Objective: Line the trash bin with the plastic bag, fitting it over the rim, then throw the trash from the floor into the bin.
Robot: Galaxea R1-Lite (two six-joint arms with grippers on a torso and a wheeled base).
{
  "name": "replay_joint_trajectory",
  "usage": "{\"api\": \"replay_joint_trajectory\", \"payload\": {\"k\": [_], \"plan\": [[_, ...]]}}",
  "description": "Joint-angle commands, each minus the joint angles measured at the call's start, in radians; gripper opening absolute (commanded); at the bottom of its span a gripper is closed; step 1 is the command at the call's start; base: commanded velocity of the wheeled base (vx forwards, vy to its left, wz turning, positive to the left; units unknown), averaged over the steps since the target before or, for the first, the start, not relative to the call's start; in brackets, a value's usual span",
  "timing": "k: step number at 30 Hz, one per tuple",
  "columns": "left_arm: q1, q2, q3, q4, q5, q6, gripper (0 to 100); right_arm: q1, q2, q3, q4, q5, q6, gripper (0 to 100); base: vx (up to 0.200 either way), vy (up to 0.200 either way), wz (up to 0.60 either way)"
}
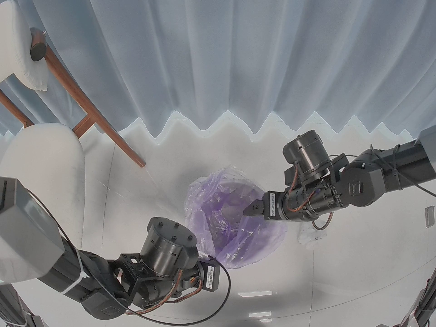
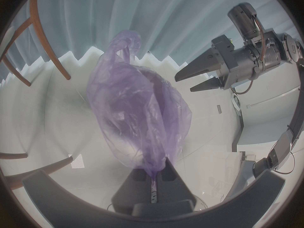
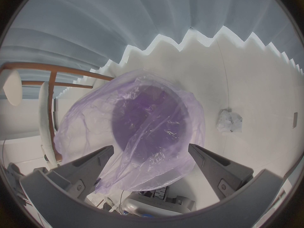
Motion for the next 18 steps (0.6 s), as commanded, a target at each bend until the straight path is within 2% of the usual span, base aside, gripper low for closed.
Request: {"api": "replay_joint_trajectory", "payload": {"k": [1,8,18], "plan": [[-0.003,0.006,0.011,-0.005,0.002,-0.002,0,0.018,0.049,-0.004,0.002,-0.022,-0.005,100,0.000,0.000,0.00],[-0.003,0.002,0.017,-0.007,0.005,-0.002,0,0.038,0.084,-0.012,0.002,-0.033,-0.014,100,0.000,0.000,0.00],[0.003,-0.003,0.017,-0.007,0.007,-0.003,0,0.060,0.148,-0.078,0.007,-0.082,-0.048,100,0.000,0.000,0.00]]}}
